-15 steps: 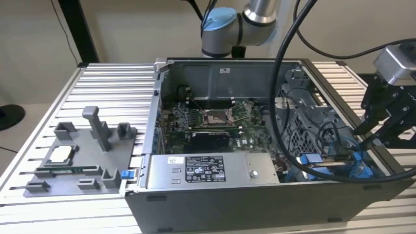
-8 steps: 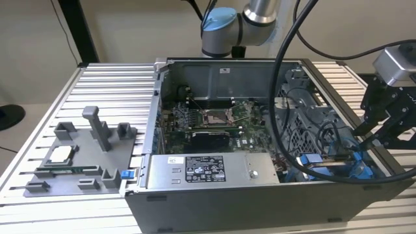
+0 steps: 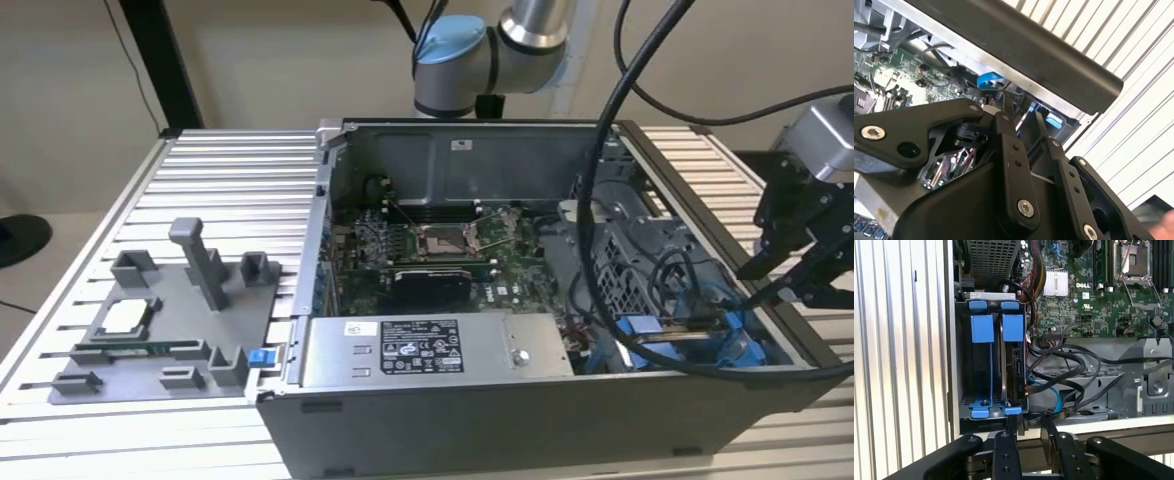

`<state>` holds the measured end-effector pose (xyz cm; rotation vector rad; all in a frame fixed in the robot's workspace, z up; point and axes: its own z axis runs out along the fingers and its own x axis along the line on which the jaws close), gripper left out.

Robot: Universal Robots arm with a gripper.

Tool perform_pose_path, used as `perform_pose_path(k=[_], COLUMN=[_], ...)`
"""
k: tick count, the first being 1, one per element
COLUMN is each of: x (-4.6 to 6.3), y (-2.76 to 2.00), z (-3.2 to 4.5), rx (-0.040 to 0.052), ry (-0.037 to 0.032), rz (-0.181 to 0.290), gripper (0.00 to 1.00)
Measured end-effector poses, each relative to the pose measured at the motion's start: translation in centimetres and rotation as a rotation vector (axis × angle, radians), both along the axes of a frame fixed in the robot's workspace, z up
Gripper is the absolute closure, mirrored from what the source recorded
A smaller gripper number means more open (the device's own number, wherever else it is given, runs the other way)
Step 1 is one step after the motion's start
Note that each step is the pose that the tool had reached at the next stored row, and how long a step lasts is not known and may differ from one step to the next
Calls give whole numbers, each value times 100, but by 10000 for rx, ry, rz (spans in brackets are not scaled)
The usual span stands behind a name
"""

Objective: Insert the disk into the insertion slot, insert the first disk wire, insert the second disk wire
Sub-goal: 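Insert the second disk wire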

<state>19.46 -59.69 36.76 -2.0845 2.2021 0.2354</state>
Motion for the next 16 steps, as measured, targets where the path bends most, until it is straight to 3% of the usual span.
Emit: perform_pose_path(k=[5, 16], x=[11, 14], y=[-84, -122], z=[-41, -145], rx=[244, 712], ry=[-1, -35], rz=[0, 1], gripper=[0, 0])
